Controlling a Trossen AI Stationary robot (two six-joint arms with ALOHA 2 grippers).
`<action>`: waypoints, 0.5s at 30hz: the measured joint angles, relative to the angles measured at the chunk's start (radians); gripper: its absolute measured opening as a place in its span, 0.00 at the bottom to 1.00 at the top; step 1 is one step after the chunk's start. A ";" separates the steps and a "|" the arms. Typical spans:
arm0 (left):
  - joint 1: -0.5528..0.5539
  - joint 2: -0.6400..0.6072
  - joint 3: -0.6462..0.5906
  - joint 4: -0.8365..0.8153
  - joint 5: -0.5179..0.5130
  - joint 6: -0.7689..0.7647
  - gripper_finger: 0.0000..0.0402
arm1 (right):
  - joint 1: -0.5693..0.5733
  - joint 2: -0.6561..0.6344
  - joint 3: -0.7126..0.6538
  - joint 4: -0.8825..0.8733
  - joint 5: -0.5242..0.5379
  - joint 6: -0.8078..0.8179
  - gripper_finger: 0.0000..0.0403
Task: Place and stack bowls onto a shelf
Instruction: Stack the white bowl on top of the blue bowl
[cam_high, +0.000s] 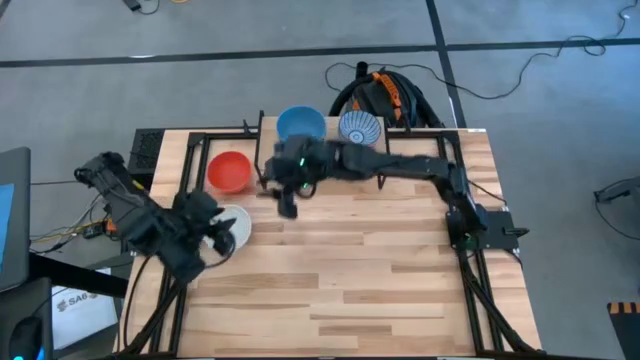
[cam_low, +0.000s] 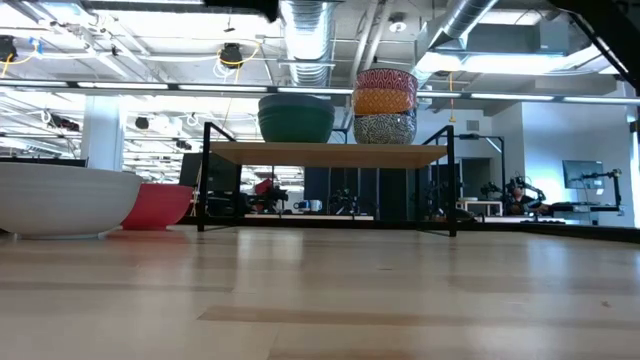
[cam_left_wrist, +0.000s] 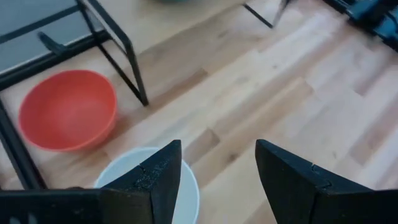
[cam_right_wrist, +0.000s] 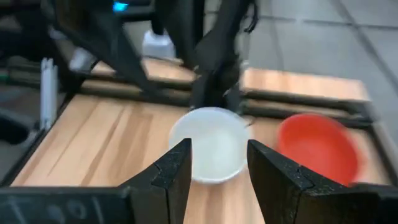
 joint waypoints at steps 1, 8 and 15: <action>-0.030 0.001 -0.004 -0.001 0.001 -0.011 0.47 | 0.017 0.009 -0.003 -0.010 0.007 0.003 0.45; -0.170 0.004 -0.104 -0.010 0.038 -0.127 0.47 | 0.121 0.149 -0.004 0.041 0.047 -0.102 0.45; -0.219 0.003 -0.205 0.003 0.185 -0.232 0.47 | 0.167 0.272 -0.003 0.120 0.057 -0.244 0.52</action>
